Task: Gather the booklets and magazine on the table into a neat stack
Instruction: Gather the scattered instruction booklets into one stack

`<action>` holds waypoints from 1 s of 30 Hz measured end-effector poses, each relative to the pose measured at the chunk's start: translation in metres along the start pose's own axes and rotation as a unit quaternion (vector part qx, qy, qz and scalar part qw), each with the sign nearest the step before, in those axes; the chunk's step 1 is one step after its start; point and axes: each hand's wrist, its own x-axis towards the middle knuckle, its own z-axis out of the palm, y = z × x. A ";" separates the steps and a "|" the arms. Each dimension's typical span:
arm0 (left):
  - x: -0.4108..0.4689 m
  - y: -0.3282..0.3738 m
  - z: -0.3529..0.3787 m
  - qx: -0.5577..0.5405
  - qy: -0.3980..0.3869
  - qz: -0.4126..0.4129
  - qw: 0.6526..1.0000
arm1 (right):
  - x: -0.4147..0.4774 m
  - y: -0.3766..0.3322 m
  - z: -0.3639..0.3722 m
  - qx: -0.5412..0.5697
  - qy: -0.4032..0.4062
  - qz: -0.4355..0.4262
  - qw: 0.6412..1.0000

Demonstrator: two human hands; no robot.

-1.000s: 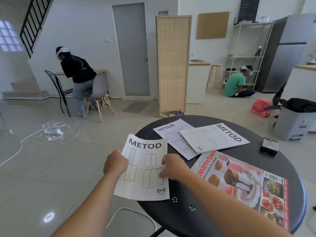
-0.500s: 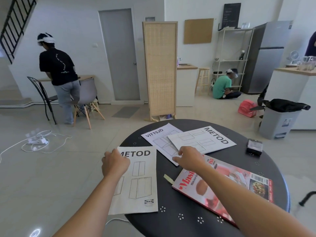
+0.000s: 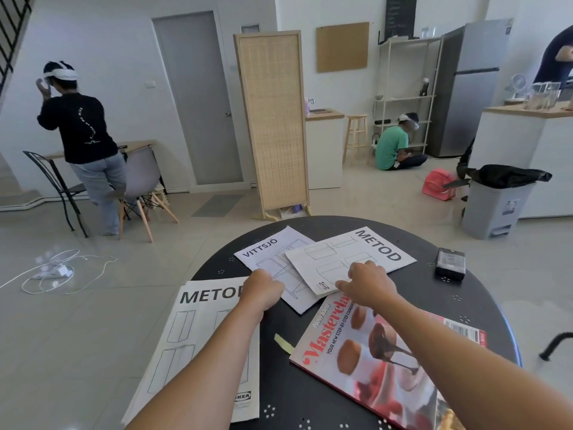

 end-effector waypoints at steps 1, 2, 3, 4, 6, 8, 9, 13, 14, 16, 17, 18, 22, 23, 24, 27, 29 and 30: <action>0.005 0.004 0.007 -0.041 -0.014 -0.013 0.999 | 0.003 0.002 0.001 -0.006 0.004 -0.003 1.000; 0.010 0.009 0.015 -0.077 -0.022 -0.029 0.996 | 0.006 0.005 0.003 -0.011 0.008 -0.006 1.000; 0.015 0.014 0.022 -0.106 -0.026 -0.044 0.993 | 0.009 0.007 0.004 -0.016 0.011 -0.010 1.000; 0.019 0.019 0.028 -0.131 -0.032 -0.054 0.989 | 0.012 0.010 0.005 -0.020 0.012 -0.015 1.000; 0.027 0.028 0.039 -0.171 -0.043 -0.067 0.982 | 0.016 0.013 0.007 -0.023 0.007 -0.024 0.999; 0.034 0.036 0.048 -0.203 -0.052 -0.083 0.974 | 0.019 0.015 0.008 -0.019 0.003 -0.028 0.999; 0.038 0.040 0.052 -0.218 -0.055 -0.091 0.970 | 0.022 0.017 0.008 -0.016 0.002 -0.028 0.999; 0.045 0.044 0.058 -0.258 -0.046 -0.112 0.959 | 0.025 0.023 0.008 -0.013 0.003 -0.032 0.999; 0.045 0.043 0.059 -0.261 -0.039 -0.117 0.957 | 0.027 0.024 0.008 -0.012 0.002 -0.033 0.999; 0.043 0.040 0.062 -0.258 -0.030 -0.125 0.958 | 0.029 0.026 0.009 -0.008 -0.003 -0.034 0.999; 0.042 0.038 0.065 -0.252 -0.026 -0.123 0.959 | 0.030 0.027 0.010 -0.004 -0.007 -0.034 0.999; 0.040 0.036 0.068 -0.247 -0.026 -0.117 0.961 | 0.031 0.028 0.010 0.000 -0.011 -0.032 0.999; 0.036 0.030 0.075 -0.269 -0.002 -0.089 0.959 | 0.029 0.030 0.011 0.043 0.032 -0.012 0.998; 0.036 0.029 0.075 -0.281 0.010 -0.081 0.956 | 0.027 0.030 0.012 0.065 0.062 -0.003 0.996; 0.035 0.029 0.074 -0.296 0.019 -0.075 0.952 | 0.026 0.029 0.012 0.092 0.086 0.010 0.992; 0.029 0.029 0.071 -0.341 0.028 -0.067 0.937 | 0.023 0.021 0.010 0.195 0.056 0.065 0.977; 0.021 0.029 0.068 -0.359 0.016 -0.063 0.931 | 0.025 0.015 0.009 0.291 0.011 0.100 0.951; 0.016 0.028 0.066 -0.364 0.008 -0.059 0.930 | 0.025 0.012 0.009 0.349 -0.006 0.119 0.929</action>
